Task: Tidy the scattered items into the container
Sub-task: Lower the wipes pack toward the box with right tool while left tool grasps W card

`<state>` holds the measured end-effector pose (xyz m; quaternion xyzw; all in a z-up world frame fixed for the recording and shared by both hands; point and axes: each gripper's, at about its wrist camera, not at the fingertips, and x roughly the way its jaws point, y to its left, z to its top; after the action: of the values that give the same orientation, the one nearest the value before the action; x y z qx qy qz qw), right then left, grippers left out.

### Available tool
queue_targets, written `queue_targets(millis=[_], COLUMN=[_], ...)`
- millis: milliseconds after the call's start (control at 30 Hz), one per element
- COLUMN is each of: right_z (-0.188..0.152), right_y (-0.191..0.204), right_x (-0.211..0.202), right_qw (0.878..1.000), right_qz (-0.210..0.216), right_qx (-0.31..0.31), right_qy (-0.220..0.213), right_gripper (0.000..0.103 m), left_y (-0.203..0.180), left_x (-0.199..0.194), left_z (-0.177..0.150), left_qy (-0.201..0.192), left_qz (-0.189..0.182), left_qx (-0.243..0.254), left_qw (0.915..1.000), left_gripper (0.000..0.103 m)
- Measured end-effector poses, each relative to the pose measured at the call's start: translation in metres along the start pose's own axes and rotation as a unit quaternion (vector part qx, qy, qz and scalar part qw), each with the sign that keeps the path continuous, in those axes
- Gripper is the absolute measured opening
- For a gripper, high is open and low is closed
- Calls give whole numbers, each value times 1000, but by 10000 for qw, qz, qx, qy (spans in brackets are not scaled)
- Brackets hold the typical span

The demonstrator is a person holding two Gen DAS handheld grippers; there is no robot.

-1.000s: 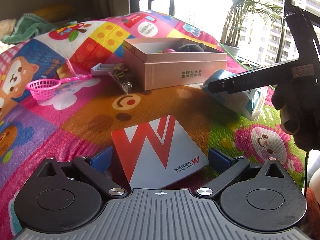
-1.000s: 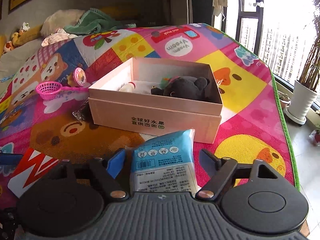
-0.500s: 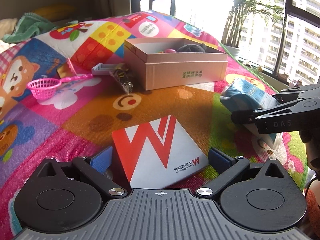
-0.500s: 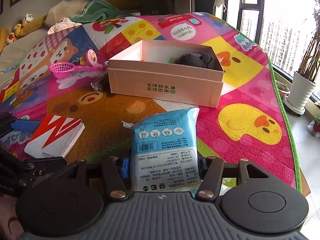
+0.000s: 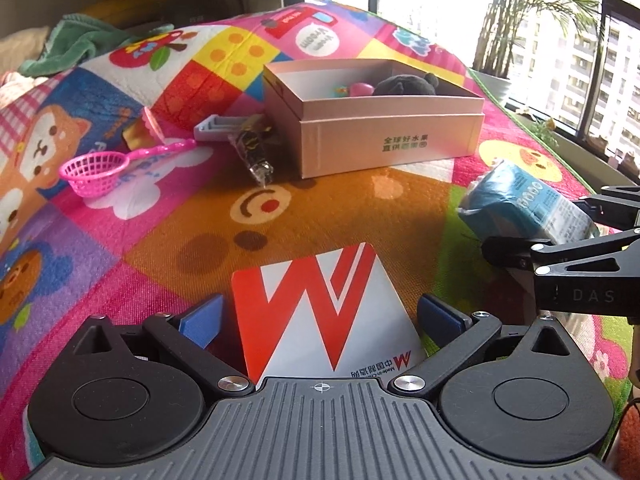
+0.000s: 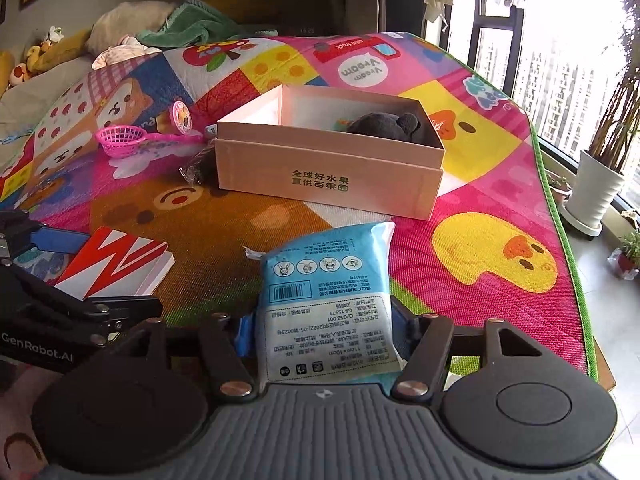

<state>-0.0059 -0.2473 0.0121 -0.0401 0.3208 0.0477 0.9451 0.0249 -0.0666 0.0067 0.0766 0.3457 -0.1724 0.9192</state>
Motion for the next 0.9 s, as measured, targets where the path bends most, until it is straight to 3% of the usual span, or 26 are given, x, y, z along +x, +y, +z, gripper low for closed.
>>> queue_targets(millis=[167, 267, 467, 700, 900], right_z=[2, 4, 6, 16, 36], right_y=[-1, 1, -1, -14, -24], right_x=[2, 4, -10, -44, -77], right_qw=[9999, 9998, 9996, 9998, 9983], right_qz=[78, 153, 188, 98, 192], right_qx=[-94, -141, -203, -109, -28], right_qy=[-54, 7, 40, -158, -544], right_gripper=[70, 57, 54, 54, 53], left_y=[5, 9, 8, 13, 8], left_x=[-5, -7, -25, -64, -95], left_z=[-3, -2, -6, 5, 29], left_qy=[-81, -63, -184, -645, -1180], left_qz=[-31, -77, -223, -393, -443], left_qx=[78, 73, 205, 160, 409], left_qw=[9999, 9999, 9994, 9970, 9912], left_gripper=[94, 92, 89, 89, 88])
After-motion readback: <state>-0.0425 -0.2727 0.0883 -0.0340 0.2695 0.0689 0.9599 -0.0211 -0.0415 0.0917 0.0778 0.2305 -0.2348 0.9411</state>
